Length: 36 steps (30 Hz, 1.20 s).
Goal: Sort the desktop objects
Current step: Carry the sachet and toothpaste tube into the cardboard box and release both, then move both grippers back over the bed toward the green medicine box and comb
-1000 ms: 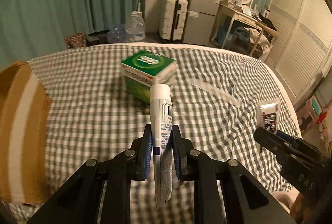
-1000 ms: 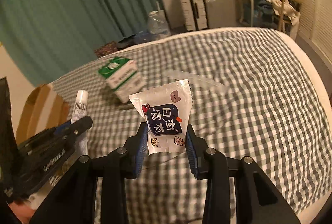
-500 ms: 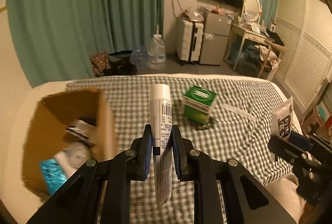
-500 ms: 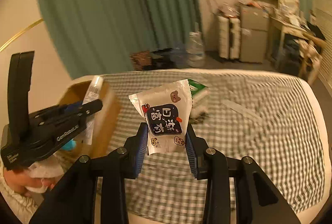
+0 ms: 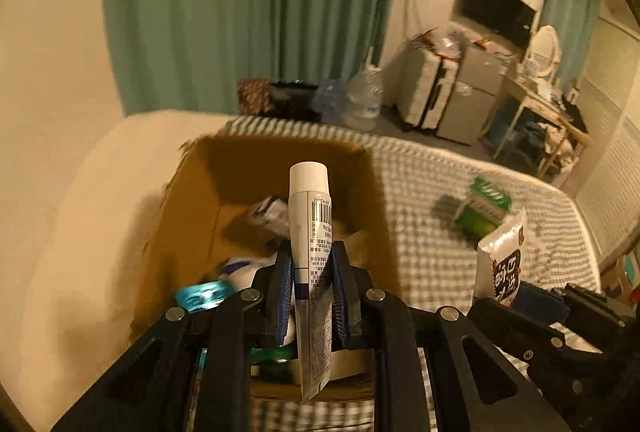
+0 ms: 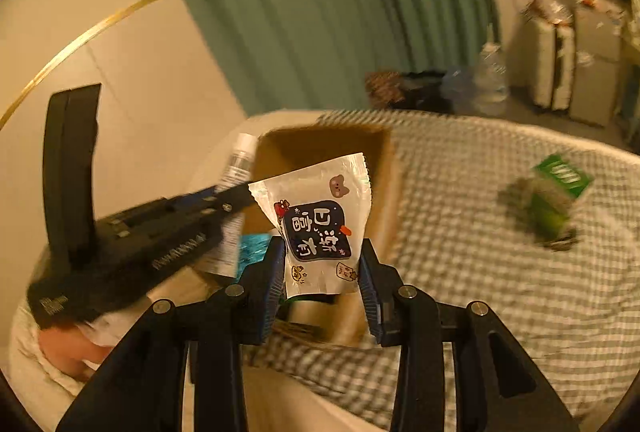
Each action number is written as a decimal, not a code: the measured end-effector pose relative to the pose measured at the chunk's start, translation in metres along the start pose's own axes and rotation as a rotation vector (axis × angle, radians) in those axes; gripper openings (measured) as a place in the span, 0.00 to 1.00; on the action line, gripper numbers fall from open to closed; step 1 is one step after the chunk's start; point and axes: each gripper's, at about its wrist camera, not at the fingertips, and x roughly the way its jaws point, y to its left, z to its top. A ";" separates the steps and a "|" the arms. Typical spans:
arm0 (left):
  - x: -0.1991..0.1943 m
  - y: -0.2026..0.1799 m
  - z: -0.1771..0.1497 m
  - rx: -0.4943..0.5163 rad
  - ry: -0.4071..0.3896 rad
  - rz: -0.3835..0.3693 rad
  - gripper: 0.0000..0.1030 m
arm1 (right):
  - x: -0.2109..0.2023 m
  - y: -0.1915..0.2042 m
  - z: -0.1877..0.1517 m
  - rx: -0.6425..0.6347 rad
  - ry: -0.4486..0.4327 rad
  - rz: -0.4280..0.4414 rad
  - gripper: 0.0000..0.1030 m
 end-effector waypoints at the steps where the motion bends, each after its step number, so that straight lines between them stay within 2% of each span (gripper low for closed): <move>1: 0.007 0.007 -0.004 -0.002 0.006 0.015 0.17 | 0.013 0.005 -0.001 -0.008 0.018 -0.006 0.35; 4: 0.025 0.020 -0.014 -0.020 0.030 0.034 0.17 | 0.035 0.009 -0.008 0.006 0.043 -0.027 0.35; 7: 0.042 0.028 -0.022 -0.018 0.060 0.037 0.18 | 0.059 0.008 -0.009 0.036 0.080 -0.010 0.35; 11: 0.051 0.037 -0.030 -0.024 0.076 0.073 0.18 | 0.071 0.011 -0.007 0.052 0.081 -0.017 0.37; 12: 0.052 0.040 -0.031 -0.026 0.078 0.080 0.20 | 0.075 0.009 -0.007 0.061 0.083 -0.014 0.47; 13: 0.054 0.040 -0.031 -0.021 0.086 0.095 0.24 | 0.078 0.007 -0.007 0.073 0.084 -0.014 0.66; 14: 0.054 0.039 -0.031 -0.007 0.085 0.111 0.40 | 0.080 0.006 -0.006 0.087 0.080 -0.014 0.77; 15: 0.054 0.038 -0.033 0.014 0.078 0.144 0.73 | 0.081 0.006 -0.006 0.104 0.063 -0.022 0.88; 16: 0.052 0.037 -0.036 0.037 0.059 0.188 0.87 | 0.080 0.007 -0.006 0.121 0.046 -0.041 0.88; 17: 0.051 0.035 -0.037 0.047 0.039 0.205 0.96 | 0.080 0.009 -0.007 0.132 0.041 -0.061 0.89; 19: 0.043 0.030 -0.042 0.082 -0.009 0.184 0.96 | 0.078 0.007 -0.005 0.144 0.036 -0.072 0.89; 24: 0.034 0.011 -0.042 0.125 0.002 0.159 0.96 | 0.051 0.000 -0.002 0.144 -0.007 -0.073 0.89; 27: 0.020 -0.003 -0.044 0.127 -0.011 0.111 0.97 | 0.023 0.000 0.001 0.078 -0.065 -0.116 0.89; 30: 0.012 -0.026 -0.041 0.128 -0.003 0.081 1.00 | -0.010 0.001 0.002 -0.036 -0.147 -0.206 0.89; 32: 0.009 -0.042 -0.044 0.131 -0.007 0.084 1.00 | -0.030 -0.003 0.001 -0.121 -0.184 -0.298 0.89; 36: 0.006 -0.082 -0.051 0.142 0.006 0.059 1.00 | -0.057 -0.027 -0.004 -0.178 -0.237 -0.457 0.90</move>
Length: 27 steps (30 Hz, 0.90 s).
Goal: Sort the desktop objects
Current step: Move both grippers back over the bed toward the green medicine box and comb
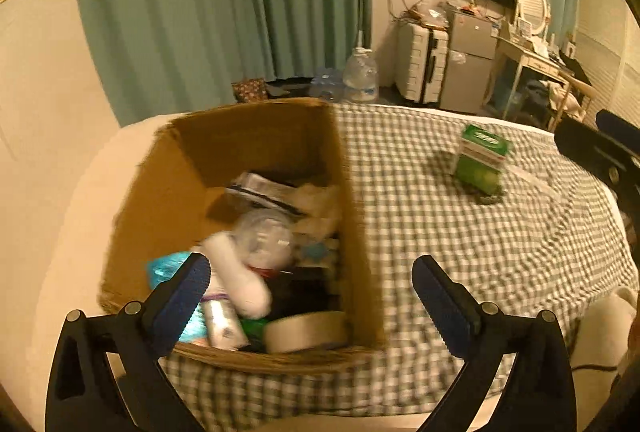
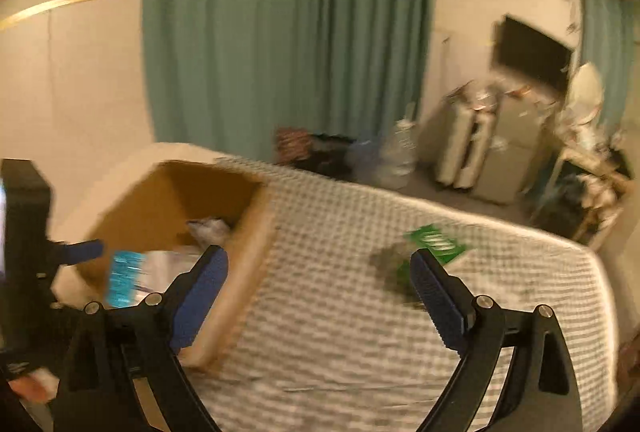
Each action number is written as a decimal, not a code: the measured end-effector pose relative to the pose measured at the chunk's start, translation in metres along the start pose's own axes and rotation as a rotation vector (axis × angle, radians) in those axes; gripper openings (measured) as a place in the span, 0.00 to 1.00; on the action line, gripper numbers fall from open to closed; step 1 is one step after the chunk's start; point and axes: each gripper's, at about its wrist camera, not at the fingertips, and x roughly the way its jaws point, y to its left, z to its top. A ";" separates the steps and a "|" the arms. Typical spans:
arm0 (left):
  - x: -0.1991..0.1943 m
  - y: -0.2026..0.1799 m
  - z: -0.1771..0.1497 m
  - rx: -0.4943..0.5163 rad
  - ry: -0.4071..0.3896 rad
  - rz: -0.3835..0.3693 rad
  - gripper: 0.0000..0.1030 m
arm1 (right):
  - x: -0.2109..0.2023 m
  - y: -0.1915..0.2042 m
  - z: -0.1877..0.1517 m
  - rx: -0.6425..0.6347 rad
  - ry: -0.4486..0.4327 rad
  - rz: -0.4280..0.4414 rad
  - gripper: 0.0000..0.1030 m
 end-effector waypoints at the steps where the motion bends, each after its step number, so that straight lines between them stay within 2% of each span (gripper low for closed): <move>1: 0.000 -0.013 0.000 0.000 0.006 -0.009 1.00 | -0.004 -0.010 0.000 0.007 -0.005 -0.020 0.91; 8: 0.011 -0.073 0.002 -0.014 0.048 -0.041 1.00 | -0.018 -0.079 -0.009 0.085 -0.026 -0.103 0.91; 13: 0.025 -0.113 0.006 -0.018 0.094 -0.058 1.00 | -0.018 -0.118 -0.023 0.106 -0.030 -0.161 0.95; 21: 0.060 -0.168 0.013 -0.052 0.167 -0.046 1.00 | 0.016 -0.209 -0.068 0.254 0.055 -0.267 0.95; 24: 0.077 -0.188 0.019 -0.086 0.189 -0.050 1.00 | 0.030 -0.250 -0.089 0.342 0.079 -0.274 0.95; 27: 0.097 -0.207 0.027 -0.114 0.197 -0.018 1.00 | 0.049 -0.287 -0.109 0.422 0.116 -0.263 0.95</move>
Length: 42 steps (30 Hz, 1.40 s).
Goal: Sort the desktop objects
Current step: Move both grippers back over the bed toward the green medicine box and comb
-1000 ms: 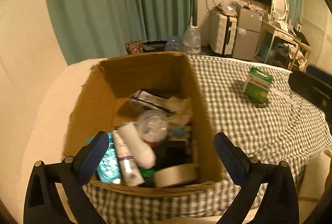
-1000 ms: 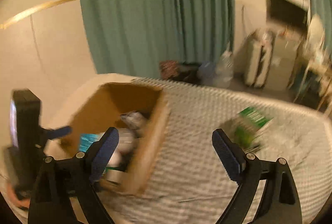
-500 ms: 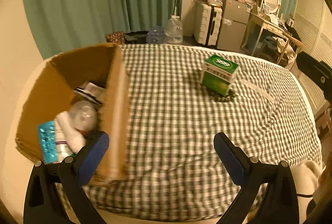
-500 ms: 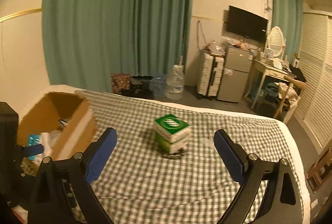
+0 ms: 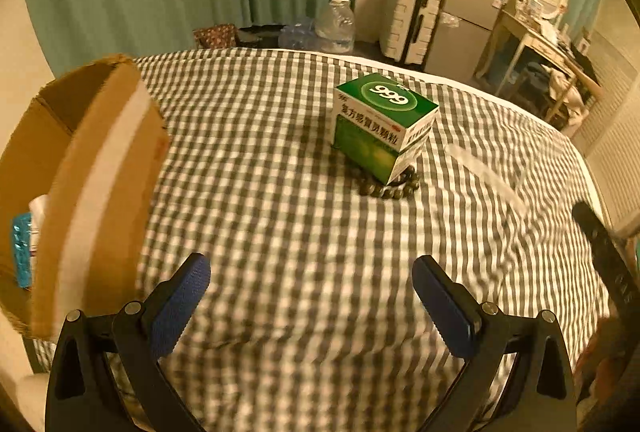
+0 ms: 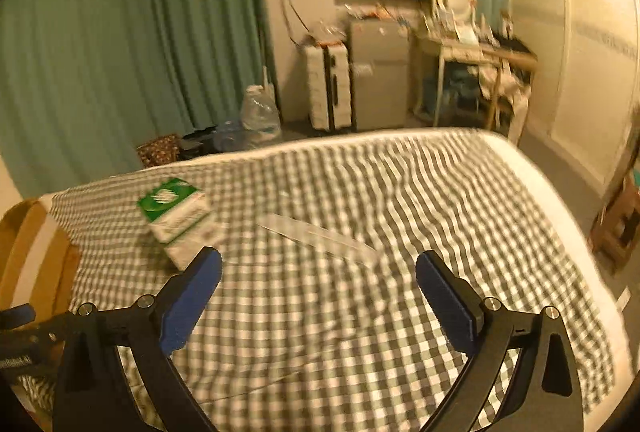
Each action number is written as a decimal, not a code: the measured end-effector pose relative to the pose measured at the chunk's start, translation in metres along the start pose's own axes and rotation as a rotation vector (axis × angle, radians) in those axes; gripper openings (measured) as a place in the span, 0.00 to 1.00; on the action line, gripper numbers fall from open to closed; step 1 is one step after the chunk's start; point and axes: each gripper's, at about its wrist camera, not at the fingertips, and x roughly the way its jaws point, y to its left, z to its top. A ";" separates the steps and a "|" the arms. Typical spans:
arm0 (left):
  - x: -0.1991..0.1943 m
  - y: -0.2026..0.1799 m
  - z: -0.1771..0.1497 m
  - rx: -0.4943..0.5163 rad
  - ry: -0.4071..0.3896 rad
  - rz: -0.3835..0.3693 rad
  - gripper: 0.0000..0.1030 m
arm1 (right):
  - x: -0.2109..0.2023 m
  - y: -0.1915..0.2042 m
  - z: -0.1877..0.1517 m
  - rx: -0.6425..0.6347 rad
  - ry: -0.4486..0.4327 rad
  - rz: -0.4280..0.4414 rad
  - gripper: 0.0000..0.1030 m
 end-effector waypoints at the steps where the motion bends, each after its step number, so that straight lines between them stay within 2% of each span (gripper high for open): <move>1: 0.007 -0.007 0.004 -0.023 0.006 0.017 1.00 | 0.011 -0.012 0.000 0.056 0.034 0.011 0.95; 4: 0.024 -0.021 0.016 -0.135 0.004 0.040 1.00 | 0.032 -0.046 -0.001 0.218 0.054 0.046 0.95; 7: 0.038 -0.034 0.030 -0.288 -0.026 0.070 1.00 | 0.049 -0.059 -0.003 0.254 0.071 0.001 0.95; 10: 0.059 -0.056 0.048 -0.353 -0.034 0.094 1.00 | 0.066 -0.053 0.000 0.183 0.087 -0.029 0.95; 12: 0.071 -0.071 0.059 -0.350 -0.049 0.132 1.00 | 0.079 -0.043 0.002 0.098 0.086 -0.041 0.95; 16: 0.094 -0.087 0.075 -0.396 -0.050 0.257 1.00 | 0.101 -0.029 0.006 -0.037 0.094 -0.041 0.95; 21: 0.136 -0.086 0.093 -0.420 0.059 0.315 1.00 | 0.117 -0.042 0.003 0.000 0.122 -0.036 0.95; 23: 0.144 -0.077 0.098 -0.423 0.073 0.348 1.00 | 0.118 -0.044 0.003 -0.007 0.123 -0.049 0.95; 26: 0.147 -0.050 0.101 -0.423 0.084 0.273 1.00 | 0.117 -0.043 0.000 -0.037 0.115 -0.060 0.95; 30: 0.146 0.005 0.089 -0.444 0.133 0.153 1.00 | 0.118 -0.039 -0.003 -0.060 0.122 -0.043 0.95; 32: 0.143 0.024 0.084 -0.380 0.162 0.132 1.00 | 0.119 -0.033 -0.002 -0.093 0.143 -0.003 0.95; 33: 0.139 0.035 0.081 -0.324 0.162 0.145 1.00 | 0.121 -0.028 -0.002 -0.120 0.157 0.026 0.95; 35: 0.132 0.051 0.078 -0.244 0.152 0.113 1.00 | 0.124 -0.019 -0.003 -0.189 0.181 0.055 0.95; 36: 0.130 0.060 0.076 -0.202 0.164 0.067 1.00 | 0.127 -0.013 -0.003 -0.229 0.183 0.045 0.95; 37: 0.129 0.067 0.073 -0.173 0.178 0.057 1.00 | 0.129 -0.009 -0.002 -0.255 0.187 0.040 0.95; 38: 0.126 0.073 0.071 -0.168 0.171 0.056 1.00 | 0.133 -0.006 -0.001 -0.277 0.192 0.039 0.95; 42: 0.118 0.093 0.067 -0.199 0.132 -0.030 1.00 | 0.160 0.009 0.001 -0.366 0.237 -0.029 0.95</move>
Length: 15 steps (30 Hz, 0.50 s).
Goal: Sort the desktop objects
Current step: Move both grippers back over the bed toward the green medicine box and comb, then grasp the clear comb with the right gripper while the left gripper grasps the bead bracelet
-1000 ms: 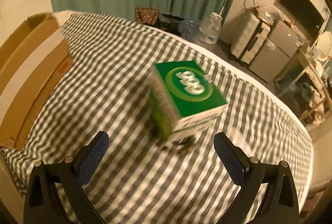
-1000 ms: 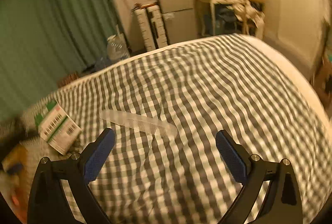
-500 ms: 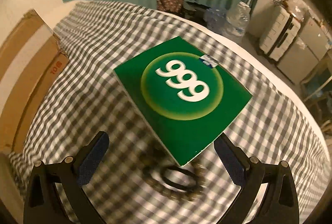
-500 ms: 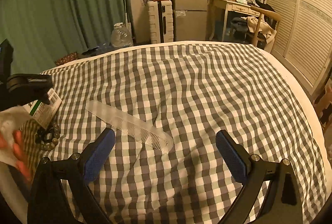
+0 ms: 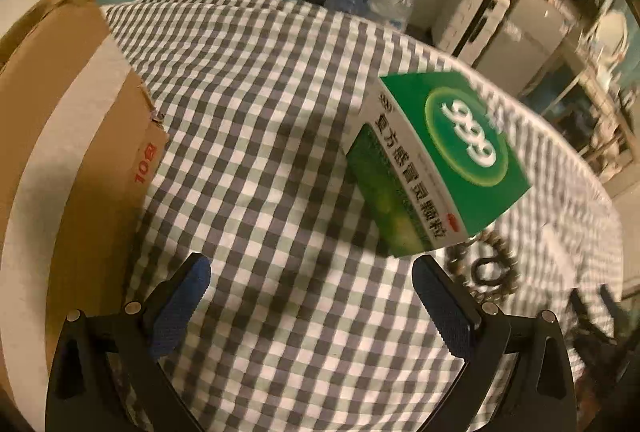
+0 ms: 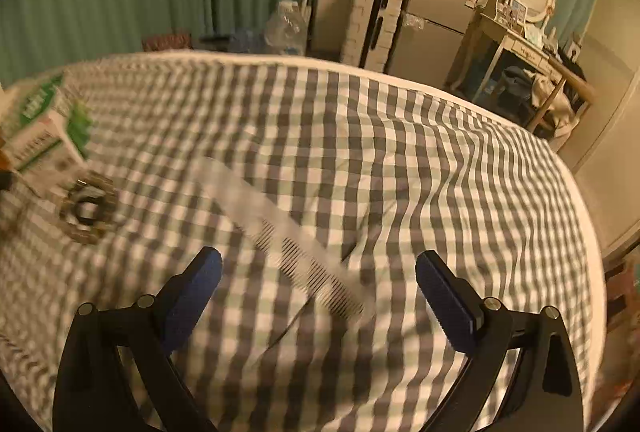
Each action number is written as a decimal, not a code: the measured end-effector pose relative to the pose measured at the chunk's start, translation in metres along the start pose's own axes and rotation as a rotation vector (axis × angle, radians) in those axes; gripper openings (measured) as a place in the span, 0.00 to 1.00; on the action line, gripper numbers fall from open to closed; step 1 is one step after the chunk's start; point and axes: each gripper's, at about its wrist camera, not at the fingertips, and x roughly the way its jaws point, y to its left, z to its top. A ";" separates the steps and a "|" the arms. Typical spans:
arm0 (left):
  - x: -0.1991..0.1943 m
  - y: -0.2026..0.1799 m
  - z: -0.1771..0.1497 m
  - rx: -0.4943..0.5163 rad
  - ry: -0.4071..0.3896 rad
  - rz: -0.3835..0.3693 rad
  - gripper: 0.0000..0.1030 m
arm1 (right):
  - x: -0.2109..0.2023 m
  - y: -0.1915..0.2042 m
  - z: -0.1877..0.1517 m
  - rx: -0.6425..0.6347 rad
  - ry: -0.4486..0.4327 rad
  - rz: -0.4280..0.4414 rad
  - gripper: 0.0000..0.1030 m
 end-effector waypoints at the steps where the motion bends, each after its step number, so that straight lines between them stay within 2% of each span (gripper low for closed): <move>1: -0.002 -0.002 -0.002 -0.008 0.007 -0.052 1.00 | 0.005 0.004 0.003 -0.012 0.004 -0.001 0.95; 3: -0.004 -0.012 -0.006 0.007 0.013 -0.100 1.00 | 0.012 0.009 0.006 -0.020 0.011 0.005 0.95; 5: -0.007 -0.028 -0.010 0.028 -0.007 -0.109 1.00 | 0.022 0.014 0.001 -0.025 0.038 0.026 0.93; 6: -0.009 -0.035 -0.011 0.034 -0.028 -0.114 1.00 | 0.028 0.017 -0.002 -0.037 0.067 0.035 0.81; 7: -0.011 -0.045 -0.011 0.032 -0.056 -0.110 1.00 | 0.033 0.020 -0.005 -0.048 0.086 0.049 0.75; 8: -0.011 -0.053 -0.011 0.026 -0.067 -0.101 1.00 | 0.032 0.019 -0.008 -0.039 0.074 0.054 0.75; 9: -0.010 -0.059 -0.007 0.013 -0.079 -0.085 1.00 | 0.030 0.019 -0.009 -0.029 0.071 0.065 0.67; 10: -0.008 -0.067 -0.003 -0.012 -0.093 -0.040 1.00 | 0.027 0.018 -0.009 -0.025 0.075 0.059 0.55; 11: -0.007 -0.071 0.000 -0.044 -0.112 0.010 1.00 | 0.024 0.018 -0.009 -0.022 0.072 0.052 0.48; 12: -0.005 -0.070 0.003 -0.072 -0.135 0.045 1.00 | 0.020 0.018 -0.010 -0.016 0.071 0.058 0.30; 13: -0.005 -0.073 0.004 -0.101 -0.165 0.087 1.00 | 0.018 0.020 -0.012 -0.016 0.073 0.056 0.23; 15: -0.004 -0.080 0.006 -0.138 -0.194 0.142 1.00 | 0.015 0.026 -0.015 -0.035 0.076 0.030 0.22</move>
